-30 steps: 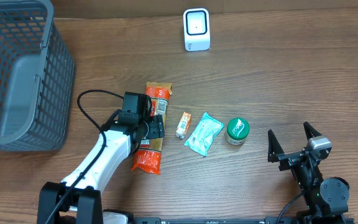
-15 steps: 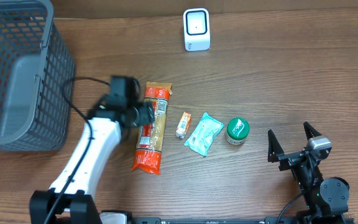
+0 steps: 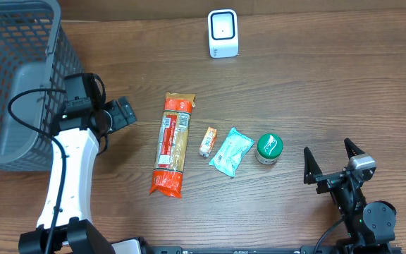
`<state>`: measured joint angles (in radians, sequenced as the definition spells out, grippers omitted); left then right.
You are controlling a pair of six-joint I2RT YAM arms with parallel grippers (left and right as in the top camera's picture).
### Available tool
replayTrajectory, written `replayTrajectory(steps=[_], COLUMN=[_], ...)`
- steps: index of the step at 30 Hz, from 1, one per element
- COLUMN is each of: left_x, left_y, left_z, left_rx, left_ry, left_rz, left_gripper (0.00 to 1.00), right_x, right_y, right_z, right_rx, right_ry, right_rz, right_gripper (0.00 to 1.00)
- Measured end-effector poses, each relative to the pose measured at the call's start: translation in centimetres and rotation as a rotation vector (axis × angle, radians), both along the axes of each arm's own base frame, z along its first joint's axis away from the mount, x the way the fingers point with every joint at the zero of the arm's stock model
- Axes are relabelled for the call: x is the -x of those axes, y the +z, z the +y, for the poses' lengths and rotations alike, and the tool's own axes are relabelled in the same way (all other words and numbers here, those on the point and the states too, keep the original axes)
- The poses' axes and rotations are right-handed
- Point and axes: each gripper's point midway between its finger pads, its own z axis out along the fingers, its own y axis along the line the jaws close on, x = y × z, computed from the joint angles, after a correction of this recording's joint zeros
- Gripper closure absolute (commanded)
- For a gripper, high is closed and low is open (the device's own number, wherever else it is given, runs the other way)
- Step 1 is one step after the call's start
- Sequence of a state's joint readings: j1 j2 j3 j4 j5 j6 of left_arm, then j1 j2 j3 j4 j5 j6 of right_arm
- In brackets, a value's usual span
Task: Scan the item barcode
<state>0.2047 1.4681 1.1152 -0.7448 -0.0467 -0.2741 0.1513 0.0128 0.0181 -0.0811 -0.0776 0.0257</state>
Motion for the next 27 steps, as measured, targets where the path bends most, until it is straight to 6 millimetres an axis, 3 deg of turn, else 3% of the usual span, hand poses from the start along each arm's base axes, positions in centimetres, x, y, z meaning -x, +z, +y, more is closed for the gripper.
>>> replayTrajectory(steps=[23,27], left_x=[0.0,0.0], left_y=[0.0,0.0], left_z=[0.0,0.0], left_rx=[0.0,0.0], left_ry=[0.0,-0.001], left_rz=[0.0,0.0], left_gripper=[0.0,0.0], right_x=[0.0,0.0], right_y=[0.0,-1.7], right_z=[0.0,-0.4], right_rx=[-0.049,-0.109], right_ry=[-0.001,-0.029], right_rz=[0.013,0.105], right_gripper=[0.0,0.0])
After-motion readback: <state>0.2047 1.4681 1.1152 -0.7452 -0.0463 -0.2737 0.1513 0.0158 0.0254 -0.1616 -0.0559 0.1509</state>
